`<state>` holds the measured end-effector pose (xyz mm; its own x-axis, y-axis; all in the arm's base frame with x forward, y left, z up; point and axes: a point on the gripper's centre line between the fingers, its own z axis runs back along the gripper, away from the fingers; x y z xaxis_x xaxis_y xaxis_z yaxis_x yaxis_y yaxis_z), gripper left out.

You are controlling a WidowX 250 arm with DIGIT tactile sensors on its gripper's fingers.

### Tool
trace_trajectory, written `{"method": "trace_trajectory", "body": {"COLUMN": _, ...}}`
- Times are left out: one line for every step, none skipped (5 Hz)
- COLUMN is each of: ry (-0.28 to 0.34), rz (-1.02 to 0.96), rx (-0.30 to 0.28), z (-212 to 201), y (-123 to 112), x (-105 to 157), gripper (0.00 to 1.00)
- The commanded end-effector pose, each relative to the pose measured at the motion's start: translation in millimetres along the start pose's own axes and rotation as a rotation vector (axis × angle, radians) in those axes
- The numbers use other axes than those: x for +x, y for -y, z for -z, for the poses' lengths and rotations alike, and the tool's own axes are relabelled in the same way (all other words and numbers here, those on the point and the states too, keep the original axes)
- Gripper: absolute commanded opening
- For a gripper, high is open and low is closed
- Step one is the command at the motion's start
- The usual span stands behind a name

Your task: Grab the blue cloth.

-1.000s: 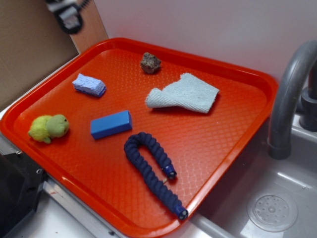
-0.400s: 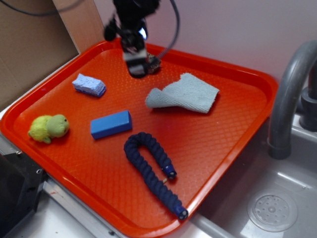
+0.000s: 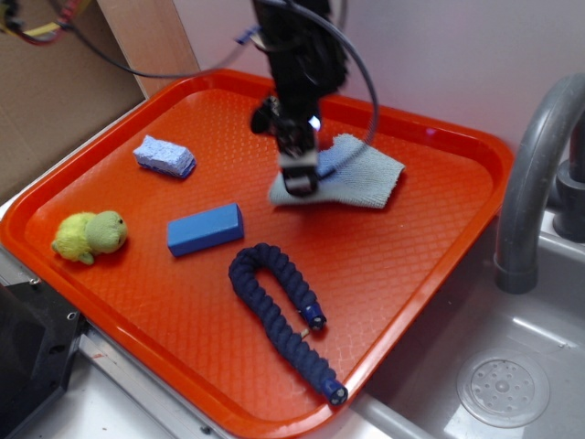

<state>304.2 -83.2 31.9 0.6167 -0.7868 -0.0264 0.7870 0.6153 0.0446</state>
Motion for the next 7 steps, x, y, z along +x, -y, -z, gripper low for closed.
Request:
{"method": "trace_trajectory", "body": {"ry": 0.124, "rz": 0.064, "rx": -0.187, "z": 7, "y": 11, "x": 18, "gripper": 1.0}}
{"method": "trace_trajectory", "body": {"ry": 0.192, "rz": 0.001, "rx": -0.223, "z": 7, "y": 7, "x": 10, "gripper": 0.0}}
{"method": "trace_trajectory", "body": {"ry": 0.211, "rz": -0.087, "rx": -0.213, "z": 11, "y": 10, "x": 5, "gripper": 0.0}}
{"method": "trace_trajectory", "body": {"ry": 0.178, "rz": -0.18, "rx": -0.158, "z": 18, "y": 13, "x": 3, "gripper": 0.0}}
{"method": "trace_trajectory", "body": {"ry": 0.137, "rz": -0.273, "rx": -0.108, "z": 33, "y": 13, "x": 4, "gripper": 0.0}}
{"method": "trace_trajectory", "body": {"ry": 0.104, "rz": -0.411, "rx": -0.062, "z": 35, "y": 11, "x": 1, "gripper": 0.0}}
{"method": "trace_trajectory", "body": {"ry": 0.128, "rz": -0.582, "rx": 0.002, "z": 12, "y": 8, "x": -5, "gripper": 0.0}}
